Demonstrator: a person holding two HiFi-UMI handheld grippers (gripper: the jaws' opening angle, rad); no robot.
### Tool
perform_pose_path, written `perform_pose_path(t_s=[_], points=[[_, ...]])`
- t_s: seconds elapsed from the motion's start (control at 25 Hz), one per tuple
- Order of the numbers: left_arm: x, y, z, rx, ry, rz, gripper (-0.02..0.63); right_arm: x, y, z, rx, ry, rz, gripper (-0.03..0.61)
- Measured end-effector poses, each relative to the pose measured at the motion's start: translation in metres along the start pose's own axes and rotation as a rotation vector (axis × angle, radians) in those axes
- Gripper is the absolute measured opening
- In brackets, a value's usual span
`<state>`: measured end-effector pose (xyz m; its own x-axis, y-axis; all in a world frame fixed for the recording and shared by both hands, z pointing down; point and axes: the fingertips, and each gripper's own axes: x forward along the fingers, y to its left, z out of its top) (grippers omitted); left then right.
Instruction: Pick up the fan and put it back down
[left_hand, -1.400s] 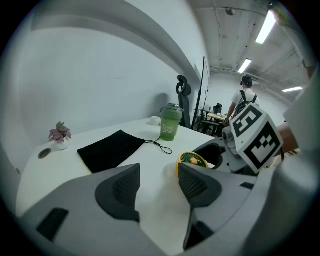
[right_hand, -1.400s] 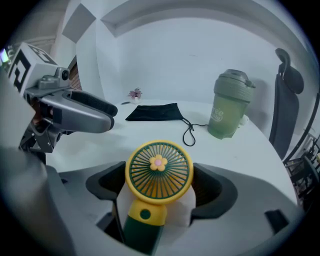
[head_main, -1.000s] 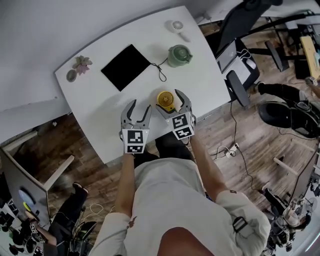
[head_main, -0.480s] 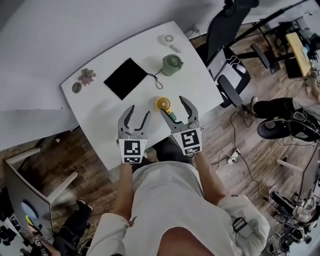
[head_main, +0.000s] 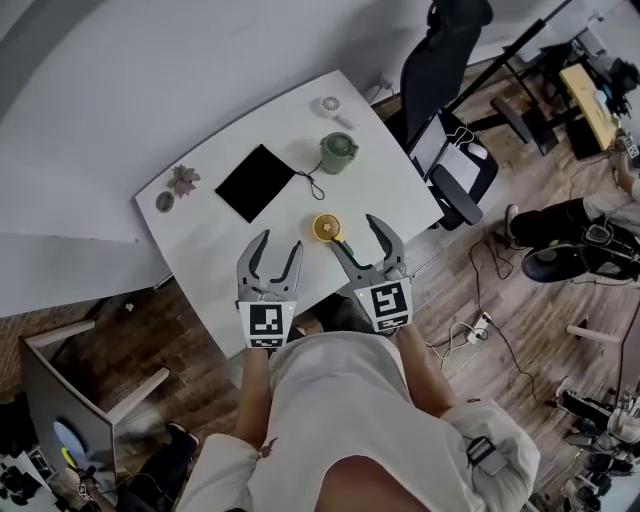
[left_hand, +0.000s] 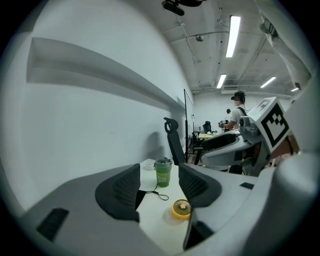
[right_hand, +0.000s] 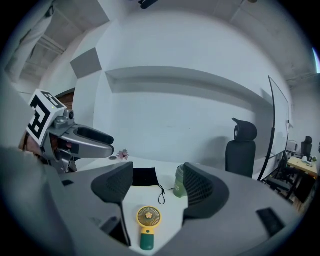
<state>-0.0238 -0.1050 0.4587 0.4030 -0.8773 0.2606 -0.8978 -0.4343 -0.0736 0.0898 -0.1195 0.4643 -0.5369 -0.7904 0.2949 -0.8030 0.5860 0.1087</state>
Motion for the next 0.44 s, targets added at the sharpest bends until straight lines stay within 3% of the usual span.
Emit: perform_pose_path(t_s=[0.44], points=[[0.013, 0.002, 0.010, 0.021, -0.011, 0.003, 0.236, 0.019, -0.004, 0.010, -0.001, -0.022, 0.013, 0.311]])
